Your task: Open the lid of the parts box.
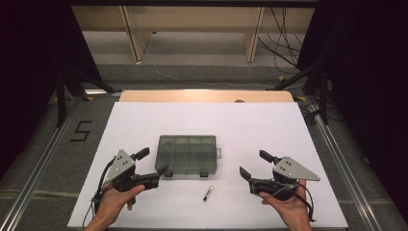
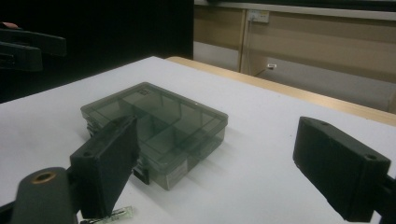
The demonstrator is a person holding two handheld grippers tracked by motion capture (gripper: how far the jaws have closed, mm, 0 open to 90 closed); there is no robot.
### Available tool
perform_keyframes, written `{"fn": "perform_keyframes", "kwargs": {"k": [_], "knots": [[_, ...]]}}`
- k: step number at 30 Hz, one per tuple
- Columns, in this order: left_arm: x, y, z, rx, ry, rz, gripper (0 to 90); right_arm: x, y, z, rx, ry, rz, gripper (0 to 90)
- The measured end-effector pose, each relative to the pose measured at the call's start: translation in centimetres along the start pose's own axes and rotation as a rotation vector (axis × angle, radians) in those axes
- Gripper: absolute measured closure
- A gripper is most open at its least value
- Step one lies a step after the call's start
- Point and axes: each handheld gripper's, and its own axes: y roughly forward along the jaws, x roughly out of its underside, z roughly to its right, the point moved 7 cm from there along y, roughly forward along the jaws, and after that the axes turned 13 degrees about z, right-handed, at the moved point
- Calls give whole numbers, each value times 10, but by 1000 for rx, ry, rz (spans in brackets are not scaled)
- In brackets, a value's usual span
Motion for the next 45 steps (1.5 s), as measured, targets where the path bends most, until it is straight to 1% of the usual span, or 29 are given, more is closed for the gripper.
{"fn": "perform_keyframes", "kwargs": {"k": [1, 6, 11, 12, 17, 21, 22, 23, 24, 25, 26, 29, 30, 31, 32, 33, 34, 35, 36, 37, 38, 39, 40, 41, 42, 43, 44, 45], "knots": [[0, 0, 0, -1, 5, -4, 155, 0, 0, 0, -1, 0, -2, 156], [0, 0, -1, 2, 4, -8, 155, 0, 0, 0, -2, -1, -3, 156], [1, 0, -2, 0, -4, -11, 155, 0, 3, -1, -9, -5, 5, 156], [0, 0, -3, 2, -6, -13, 156, 1, 2, -1, -5, -10, -15, 156], [-1, 1, -5, -2, -14, -12, 156, 0, 3, 0, -6, -20, -19, 156], [1, 1, -5, 1, -11, -25, 157, -1, 5, 0, -13, -12, -12, 157], [2, 2, -5, 2, -9, -33, 157, -1, 4, 1, -12, -23, -19, 157], [3, 2, -4, 2, -11, -37, 157, -1, 5, 1, -19, -21, -24, 157], [4, 3, -4, 1, -7, -44, 166, -1, 9, 3, -20, -51, -28, 162], [5, 4, -4, 3, -7, -47, 166, -1, 9, 3, -20, -51, -28, 162], [6, 4, -6, -2, 5, -57, 172, 0, 13, 5, -33, -63, -41, 171], [8, 9, -9, -6, 7, -65, 169, 0, 18, 8, -40, -60, -51, 173], [8, 10, -11, -12, 15, -70, 169, 0, 24, 11, -56, -63, -46, 191], [8, 12, -14, -19, 17, -75, 169, 0, 24, 11, -56, -63, -46, 191], [9, 13, -18, -23, 27, -78, 168, 2, 27, 13, -67, -80, -66, 207], [10, 14, -21, -33, 25, -85, 168, 2, 27, 13, -67, -80, -66, 207], [11, 14, -26, -48, 23, -91, 168, 3, 34, 16, -73, -103, -71, 209], [12, 15, -29, -54, 15, -94, 168, 3, 34, 16, -73, -103, -71, 209], [12, 15, -33, -60, 6, -97, 179, 4, 35, 16, -76, -100, -85, 213], [13, 16, -36, -69, 6, -98, 200, 4, 43, 18, -91, -106, -81, 223], [13, 17, -39, -75, 5, -102, 200, 4, 43, 18, -91, -106, -81, 223], [14, 18, -41, -73, 4, -108, 229, 6, 50, 18, -96, -99, -90, 227], [15, 19, -44, -83, 9, -116, 242, 8, 53, 19, -102, -102, -104, 230], [16, 20, -47, -89, 14, -122, 259, 9, 57, 19, -104, -110, -106, 241], [17, 20, -50, -95, 10, -131, 259, 9, 57, 19, -104, -110, -106, 241], [18, 21, -52, -96, 8, -140, 324, 13, 63, 20, -127, -109, -129, 271], [21, 22, -58, -111, 9, -151, 350, 15, 66, 20, -129, -106, -133, 295], [21, 22, -58, -111, 9, -151, 393, 15, 66, 20, -129, -106, -133, 295]]}}
